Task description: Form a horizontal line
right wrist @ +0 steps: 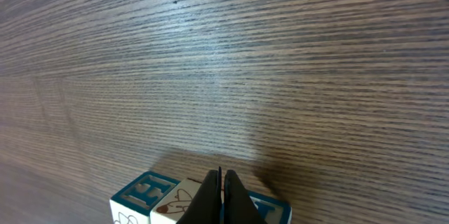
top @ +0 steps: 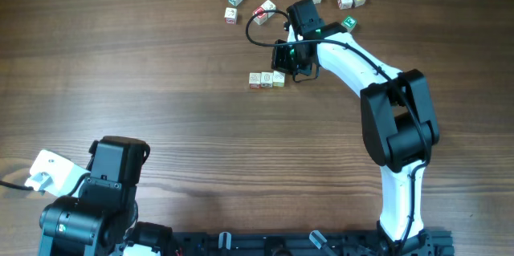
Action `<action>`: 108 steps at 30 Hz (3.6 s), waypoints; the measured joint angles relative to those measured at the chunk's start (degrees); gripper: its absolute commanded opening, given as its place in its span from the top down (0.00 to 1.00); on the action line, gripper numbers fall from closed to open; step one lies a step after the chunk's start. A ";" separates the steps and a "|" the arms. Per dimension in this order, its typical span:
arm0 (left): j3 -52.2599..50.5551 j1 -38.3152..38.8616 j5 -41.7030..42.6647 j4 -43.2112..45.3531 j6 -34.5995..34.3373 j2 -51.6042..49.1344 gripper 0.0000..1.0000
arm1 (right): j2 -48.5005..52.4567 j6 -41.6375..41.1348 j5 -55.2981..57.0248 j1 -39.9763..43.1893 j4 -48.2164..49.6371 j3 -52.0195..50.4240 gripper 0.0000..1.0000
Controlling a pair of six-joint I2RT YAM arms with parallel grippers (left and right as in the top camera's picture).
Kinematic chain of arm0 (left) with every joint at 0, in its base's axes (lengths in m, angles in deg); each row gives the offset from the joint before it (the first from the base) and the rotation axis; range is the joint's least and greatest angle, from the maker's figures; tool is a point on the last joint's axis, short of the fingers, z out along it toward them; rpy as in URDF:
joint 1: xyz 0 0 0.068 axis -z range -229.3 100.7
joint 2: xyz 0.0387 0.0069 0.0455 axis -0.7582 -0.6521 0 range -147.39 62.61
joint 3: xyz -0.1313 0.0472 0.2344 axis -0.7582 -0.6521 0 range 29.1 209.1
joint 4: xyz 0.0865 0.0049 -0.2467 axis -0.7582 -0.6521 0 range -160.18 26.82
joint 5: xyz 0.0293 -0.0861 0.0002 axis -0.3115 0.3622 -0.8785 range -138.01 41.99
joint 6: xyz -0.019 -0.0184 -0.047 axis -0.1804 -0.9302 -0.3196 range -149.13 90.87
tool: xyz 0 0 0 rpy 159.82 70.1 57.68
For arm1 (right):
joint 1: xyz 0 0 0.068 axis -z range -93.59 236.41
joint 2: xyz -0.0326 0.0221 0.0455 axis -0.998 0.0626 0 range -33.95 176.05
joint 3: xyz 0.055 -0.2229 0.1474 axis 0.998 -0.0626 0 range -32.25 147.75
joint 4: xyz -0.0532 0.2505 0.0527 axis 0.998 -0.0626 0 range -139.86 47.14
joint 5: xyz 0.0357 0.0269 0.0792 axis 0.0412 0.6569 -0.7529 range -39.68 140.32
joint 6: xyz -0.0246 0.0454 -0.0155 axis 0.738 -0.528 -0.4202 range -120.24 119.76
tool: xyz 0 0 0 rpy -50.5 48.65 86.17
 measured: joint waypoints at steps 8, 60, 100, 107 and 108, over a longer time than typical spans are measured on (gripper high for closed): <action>0.00 0.00 0.00 0.00 0.00 0.00 0.00 | 0.00 0.02 -0.46 0.00 0.00 0.00 0.96; 0.00 0.00 0.00 0.00 0.00 0.00 0.00 | 0.00 1.53 -1.73 0.00 -0.04 0.00 0.95; 0.00 0.00 0.00 0.00 0.00 0.00 0.00 | 0.00 12.28 -11.41 -9.86 5.09 3.39 0.95; 0.00 0.00 0.00 0.00 0.00 0.00 0.00 | 0.00 17.00 -0.24 -15.32 -5.99 8.94 0.95; 0.00 0.00 0.00 0.00 0.00 0.00 0.00 | 0.00 17.44 1.64 -16.39 -7.39 9.25 0.95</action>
